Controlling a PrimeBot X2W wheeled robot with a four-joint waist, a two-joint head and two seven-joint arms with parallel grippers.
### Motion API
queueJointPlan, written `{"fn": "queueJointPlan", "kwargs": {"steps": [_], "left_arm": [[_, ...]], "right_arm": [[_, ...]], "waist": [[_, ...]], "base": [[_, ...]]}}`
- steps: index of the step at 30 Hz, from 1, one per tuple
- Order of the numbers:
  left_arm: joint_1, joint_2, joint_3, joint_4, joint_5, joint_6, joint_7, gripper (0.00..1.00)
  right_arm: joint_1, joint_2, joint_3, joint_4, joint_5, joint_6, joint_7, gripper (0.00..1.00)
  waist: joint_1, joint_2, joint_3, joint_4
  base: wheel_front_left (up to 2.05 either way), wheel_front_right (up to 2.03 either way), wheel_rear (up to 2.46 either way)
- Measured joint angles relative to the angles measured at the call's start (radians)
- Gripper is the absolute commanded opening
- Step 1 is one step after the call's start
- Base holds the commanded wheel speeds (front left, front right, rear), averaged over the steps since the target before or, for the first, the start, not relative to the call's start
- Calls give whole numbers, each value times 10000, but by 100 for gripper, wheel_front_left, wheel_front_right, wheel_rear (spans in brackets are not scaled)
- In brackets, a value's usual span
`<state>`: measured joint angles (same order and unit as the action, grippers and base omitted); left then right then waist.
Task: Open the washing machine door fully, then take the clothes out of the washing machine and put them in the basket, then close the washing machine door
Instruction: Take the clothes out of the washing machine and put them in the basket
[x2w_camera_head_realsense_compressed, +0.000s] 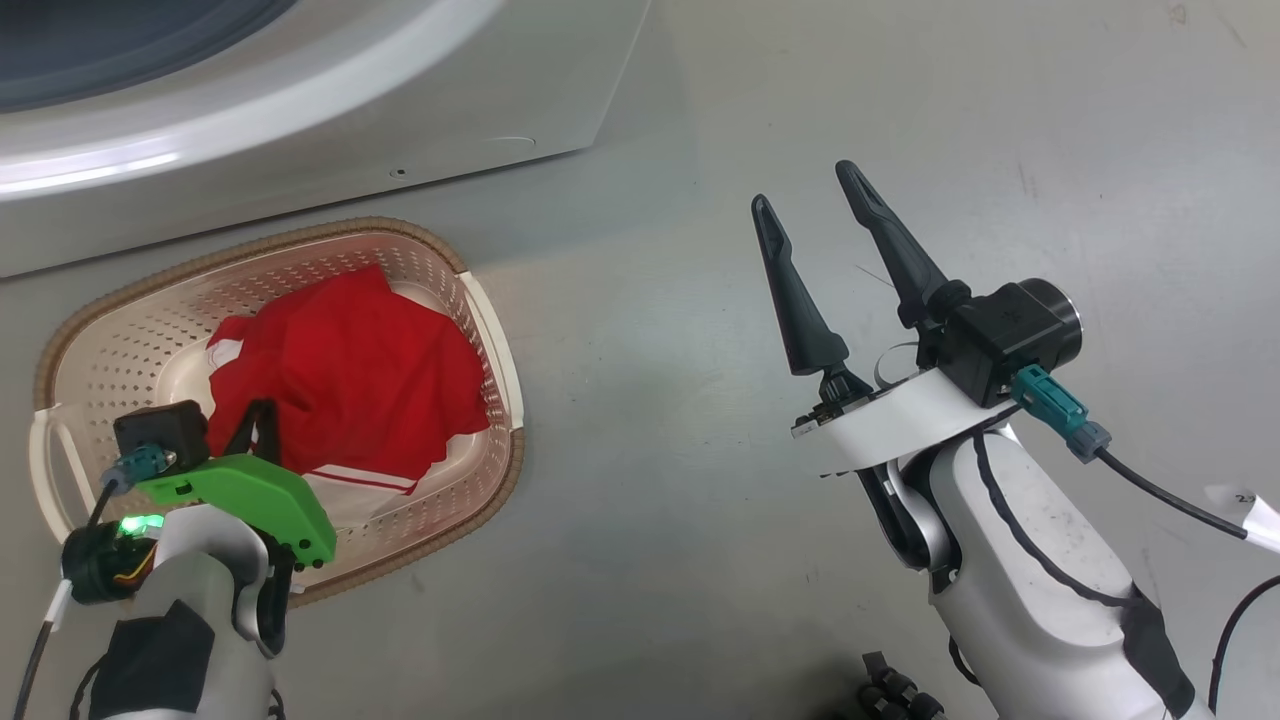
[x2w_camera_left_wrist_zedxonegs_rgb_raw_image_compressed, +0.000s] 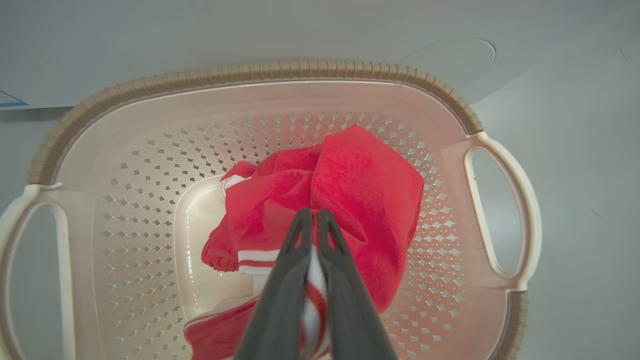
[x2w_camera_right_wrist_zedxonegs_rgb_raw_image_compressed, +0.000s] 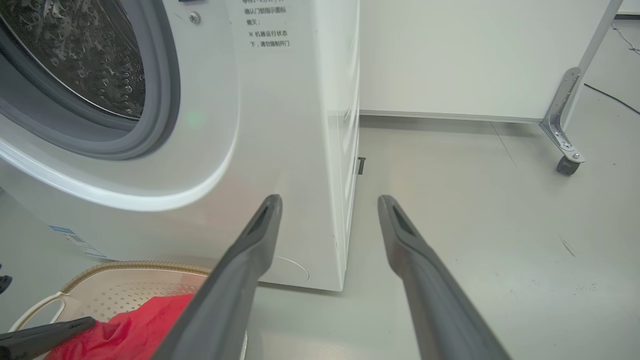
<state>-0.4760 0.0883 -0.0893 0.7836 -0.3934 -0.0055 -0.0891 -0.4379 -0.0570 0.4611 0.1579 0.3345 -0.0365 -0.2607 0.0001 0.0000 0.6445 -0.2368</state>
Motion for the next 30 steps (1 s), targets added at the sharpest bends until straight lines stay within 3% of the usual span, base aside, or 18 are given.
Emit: {"fn": "queueJointPlan", "kwargs": {"steps": [9, 10, 12, 13, 14, 30], "left_arm": [[-522, -27, 186, 861, -119, -4, -12, 0], [-593, -33, 199, 943, -192, -13, -19, 5], [-688, -65, 244, 1152, -276, -15, -132, 44], [-704, -84, 257, 1237, -322, -56, -136, 85], [-719, -92, 259, 1352, -370, -113, -142, 100], [-752, -205, 242, 2280, -516, -531, -1166, 100]], "right_arm": [[-58, 0, 84, 75, 12, -13, 0, 100], [-58, 0, 81, 102, 12, -13, 0, 100], [-58, -2, 69, 167, 12, -13, 0, 100], [-58, -2, 69, 196, 12, -13, 0, 100], [-58, -2, 69, 222, 12, -15, 0, 100], [-8, 0, -151, 821, 12, 0, 0, 100]], "waist": [[0, 0, 49, -23], [0, 0, 38, -21], [0, 0, -17, -9], [0, 0, -55, 0], [0, 0, -93, 10], [0, 0, -1161, 323]], "base": [[0, 0, 0], [0, 0, 0], [0, 0, 0], [0, 0, 0], [0, 0, 0], [0, 0, 0]]}}
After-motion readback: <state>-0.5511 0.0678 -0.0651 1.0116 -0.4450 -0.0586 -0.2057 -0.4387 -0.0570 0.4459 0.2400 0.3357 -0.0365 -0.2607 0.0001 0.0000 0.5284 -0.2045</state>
